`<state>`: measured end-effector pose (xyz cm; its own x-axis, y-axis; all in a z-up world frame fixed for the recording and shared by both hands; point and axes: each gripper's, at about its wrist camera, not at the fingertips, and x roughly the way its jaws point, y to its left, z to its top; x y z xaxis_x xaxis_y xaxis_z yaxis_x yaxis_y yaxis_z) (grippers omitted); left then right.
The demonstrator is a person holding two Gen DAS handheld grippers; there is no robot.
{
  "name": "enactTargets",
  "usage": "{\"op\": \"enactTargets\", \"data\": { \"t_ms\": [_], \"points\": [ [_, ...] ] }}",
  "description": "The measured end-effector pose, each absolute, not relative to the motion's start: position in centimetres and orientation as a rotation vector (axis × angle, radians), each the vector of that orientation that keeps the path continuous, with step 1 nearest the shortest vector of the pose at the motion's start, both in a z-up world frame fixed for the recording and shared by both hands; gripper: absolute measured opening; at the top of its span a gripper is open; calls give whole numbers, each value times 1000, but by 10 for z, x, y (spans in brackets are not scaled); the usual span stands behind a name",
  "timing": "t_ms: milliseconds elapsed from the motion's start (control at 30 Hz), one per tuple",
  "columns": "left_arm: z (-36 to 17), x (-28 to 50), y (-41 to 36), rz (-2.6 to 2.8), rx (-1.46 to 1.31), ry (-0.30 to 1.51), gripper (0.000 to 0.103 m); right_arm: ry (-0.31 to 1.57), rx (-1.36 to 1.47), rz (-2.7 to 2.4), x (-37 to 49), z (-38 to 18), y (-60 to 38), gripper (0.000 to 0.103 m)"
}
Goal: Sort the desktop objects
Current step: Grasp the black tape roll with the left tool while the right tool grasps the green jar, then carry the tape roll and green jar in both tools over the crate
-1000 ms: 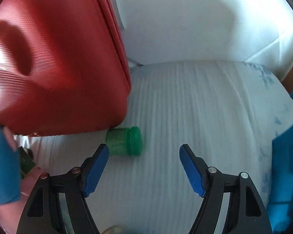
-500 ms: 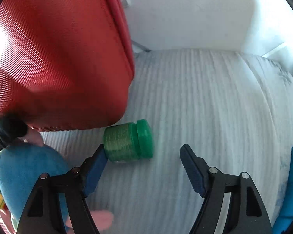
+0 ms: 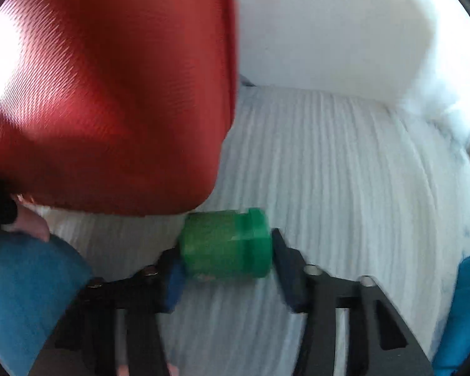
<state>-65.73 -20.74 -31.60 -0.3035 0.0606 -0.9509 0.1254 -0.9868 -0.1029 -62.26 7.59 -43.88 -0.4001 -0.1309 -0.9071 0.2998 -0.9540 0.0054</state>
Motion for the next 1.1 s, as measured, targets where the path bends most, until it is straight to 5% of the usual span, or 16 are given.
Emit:
{"op": "enactTargets", "data": {
  "t_ms": [200, 700, 1100],
  "points": [
    [-297, -630, -204, -2585, 1740, 61, 56, 227, 1463, -2457, -586, -429, 83, 46],
    [-137, -441, -187, -2848, 1291, 30, 56, 135, 1087, -2479, -412, -317, 77, 46],
    [-73, -286, -113, -2961, 1008, 22, 56, 191, 883, -2541, -301, -141, 69, 46]
  ]
}}
